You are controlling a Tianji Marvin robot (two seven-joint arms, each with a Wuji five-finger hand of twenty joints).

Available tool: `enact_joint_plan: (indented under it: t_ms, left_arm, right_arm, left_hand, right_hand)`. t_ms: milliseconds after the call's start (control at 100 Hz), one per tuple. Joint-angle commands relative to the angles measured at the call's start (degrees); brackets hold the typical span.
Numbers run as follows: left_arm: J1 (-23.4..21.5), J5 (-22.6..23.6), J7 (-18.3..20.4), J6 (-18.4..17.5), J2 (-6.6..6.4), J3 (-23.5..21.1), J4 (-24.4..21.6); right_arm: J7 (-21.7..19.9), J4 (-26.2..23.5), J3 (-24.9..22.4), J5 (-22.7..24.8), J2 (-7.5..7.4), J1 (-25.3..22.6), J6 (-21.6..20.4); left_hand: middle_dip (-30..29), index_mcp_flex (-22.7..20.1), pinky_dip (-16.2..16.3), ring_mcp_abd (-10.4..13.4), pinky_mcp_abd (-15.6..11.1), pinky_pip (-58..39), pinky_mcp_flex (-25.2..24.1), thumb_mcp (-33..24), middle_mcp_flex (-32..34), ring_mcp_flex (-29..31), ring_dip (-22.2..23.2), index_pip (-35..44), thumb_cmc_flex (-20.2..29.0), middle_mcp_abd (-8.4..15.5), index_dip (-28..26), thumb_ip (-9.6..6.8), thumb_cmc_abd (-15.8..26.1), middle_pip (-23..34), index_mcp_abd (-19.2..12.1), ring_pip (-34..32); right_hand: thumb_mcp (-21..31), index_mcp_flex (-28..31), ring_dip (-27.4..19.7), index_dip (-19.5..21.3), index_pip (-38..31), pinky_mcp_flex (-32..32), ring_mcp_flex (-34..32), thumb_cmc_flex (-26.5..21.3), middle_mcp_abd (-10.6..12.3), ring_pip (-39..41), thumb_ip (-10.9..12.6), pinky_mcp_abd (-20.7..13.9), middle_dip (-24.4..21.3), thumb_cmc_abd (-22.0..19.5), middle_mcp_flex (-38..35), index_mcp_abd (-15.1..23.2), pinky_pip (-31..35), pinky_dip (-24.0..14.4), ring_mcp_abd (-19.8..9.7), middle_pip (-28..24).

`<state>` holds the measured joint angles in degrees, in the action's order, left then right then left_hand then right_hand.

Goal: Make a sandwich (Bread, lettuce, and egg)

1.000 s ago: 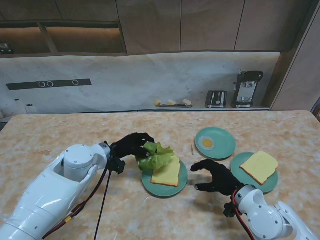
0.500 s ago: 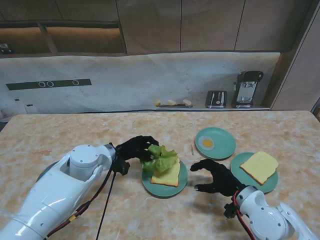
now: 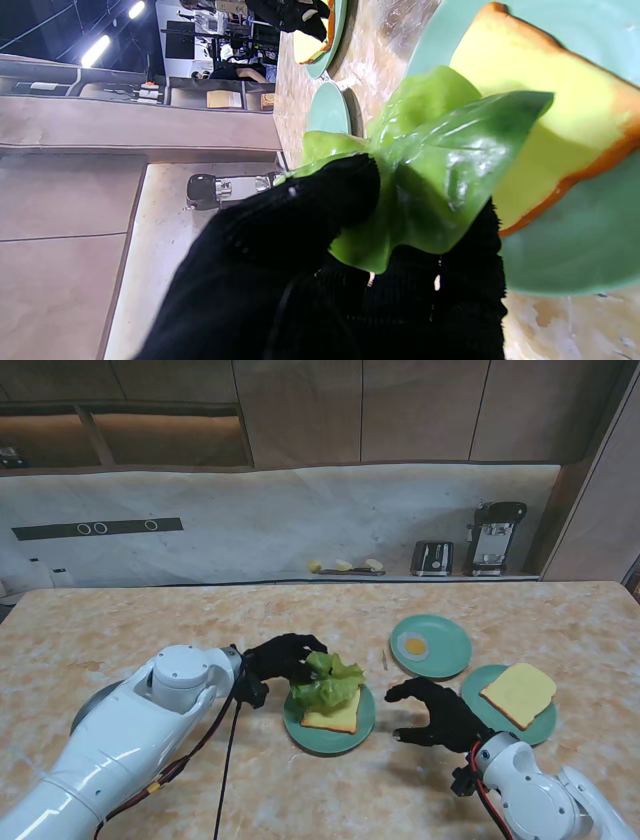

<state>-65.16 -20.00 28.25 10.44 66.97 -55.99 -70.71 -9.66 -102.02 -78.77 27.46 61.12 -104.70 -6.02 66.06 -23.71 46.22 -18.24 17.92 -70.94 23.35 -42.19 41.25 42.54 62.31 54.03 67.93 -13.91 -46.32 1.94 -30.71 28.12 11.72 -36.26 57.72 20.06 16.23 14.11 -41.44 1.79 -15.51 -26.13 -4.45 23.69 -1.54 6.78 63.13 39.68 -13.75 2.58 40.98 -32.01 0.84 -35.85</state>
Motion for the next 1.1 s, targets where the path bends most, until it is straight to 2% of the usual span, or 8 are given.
enact_joint_plan:
  t_ms: [0,200,490,520,570,630,950,1090]
  left_arm:
    - [-0.2,-0.2,0.7,0.3,0.39,0.1,0.1]
    - [0.0,0.4,1.2,-0.5,0.37,1.5,1.1]
    - [0.4,3.4,1.1,-3.2,-0.11,3.2,1.5]
    - [0.4,3.7,1.2,-3.5,-0.22,3.3,1.4]
    - [0.2,4.0,1.3,-3.8,-0.41,3.2,1.1]
    - [0.0,4.9,1.2,-4.5,-0.68,3.2,0.6]
    - [-1.1,8.7,1.1,-7.1,-1.92,2.5,-1.3]
    - [-1.5,10.4,0.8,-8.7,-2.33,2.3,-1.8]
  right_arm:
    - [-0.6,-0.3,0.0,0.2,0.39,-0.7,0.3]
    - [-0.8,-0.2,0.0,0.3,0.36,-0.7,0.3]
    - [-0.8,-0.2,-0.1,0.3,0.35,-0.8,0.4]
    - [-0.8,-0.2,-0.1,0.3,0.34,-0.8,0.4]
    - [-0.9,-0.2,-0.1,0.3,0.34,-0.7,0.4]
    - [-0.9,-0.1,0.0,0.2,0.33,-0.7,0.3]
    - [-1.0,0.3,0.3,0.1,0.31,-0.3,0.0]
    - [-0.9,0.4,0.4,0.0,0.31,-0.2,-0.1]
  left_hand:
    - [1.0,0.7,1.6,0.2,-2.2,-0.2,-0.8,1.1,-0.9,-1.1,1.2,-0.5,1.5,1.4,-0.4,-0.34,0.4,-0.4,-1.5,-0.7]
    - [0.0,1.4,1.8,0.3,-2.3,2.1,-3.9,2.1,-3.4,-3.6,0.5,-4.0,2.1,1.9,1.7,-0.24,0.7,-2.5,-1.5,1.6]
    - [-10.7,1.7,1.1,1.4,-2.0,7.9,-10.9,4.9,-11.9,-11.1,-5.4,-9.5,-0.9,1.7,7.9,-2.06,4.9,1.3,-1.8,3.2]
    - [-14.0,1.9,0.9,1.7,-1.9,9.1,-12.0,5.3,-13.6,-12.9,-7.7,-10.9,-1.6,1.7,9.5,-3.01,5.6,2.1,-1.9,2.5]
    - [-25.4,2.0,-0.4,3.0,-1.5,12.4,-15.2,6.5,-16.3,-16.9,-16.5,-13.7,-3.7,1.7,12.4,-5.57,8.4,2.7,-2.3,2.4]
    - [-28.7,2.1,-1.8,3.7,-1.5,15.9,-18.1,7.4,-17.9,-19.4,-21.9,-16.8,-4.6,3.2,14.8,-6.37,8.8,0.6,-2.5,4.9]
    - [-40.5,3.2,-9.5,4.7,-2.3,29.8,-23.2,8.6,-24.3,-26.3,-34.1,-26.7,-6.1,2.6,22.9,-5.5,8.5,-8.4,-2.0,17.7]
    - [-44.2,5.2,-13.6,5.5,-3.6,35.0,-25.1,10.2,-28.9,-30.5,-38.1,-30.2,-8.0,2.7,25.9,-4.17,8.3,-10.9,-1.7,21.5]
  right_hand:
    - [0.0,-0.2,0.8,0.5,-0.6,0.8,0.1,1.9,0.5,-0.1,-1.3,-0.6,-45.0,0.1,-0.7,0.1,-0.2,0.4,-1.3,-0.5]
    - [0.0,-0.1,0.8,0.5,-0.6,0.8,0.1,2.0,0.4,-0.1,-1.3,-0.6,-45.0,0.1,-0.8,0.1,-0.4,0.4,-1.3,-0.5]
    - [0.1,0.2,0.8,0.5,-0.6,0.9,0.2,2.0,0.3,-0.1,-1.2,-0.7,-45.0,0.0,-1.1,0.0,-0.6,0.3,-1.3,-0.5]
    - [0.1,0.3,0.8,0.5,-0.6,0.9,0.2,2.0,0.4,-0.1,-1.2,-0.7,-45.0,0.0,-1.1,-0.1,-0.6,0.3,-1.3,-0.5]
    - [0.1,0.4,0.8,0.5,-0.6,0.9,0.2,2.0,0.4,-0.1,-1.2,-0.7,-45.0,-0.1,-1.1,0.0,-0.6,0.2,-1.3,-0.4]
    - [0.0,0.4,0.8,0.5,-0.6,0.9,0.2,2.1,0.5,-0.1,-1.3,-0.7,-45.0,0.0,-1.2,0.0,-0.7,0.2,-1.3,-0.4]
    - [0.0,0.5,0.8,0.5,-0.5,0.9,0.2,2.1,0.5,-0.1,-1.2,-0.7,-45.0,-0.3,-1.3,0.0,-0.8,0.0,-1.3,-0.4]
    - [0.1,0.6,0.8,0.5,-0.4,0.9,0.2,2.1,0.4,-0.1,-1.2,-0.7,-45.0,-0.3,-1.4,0.0,-0.9,0.0,-1.3,-0.4]
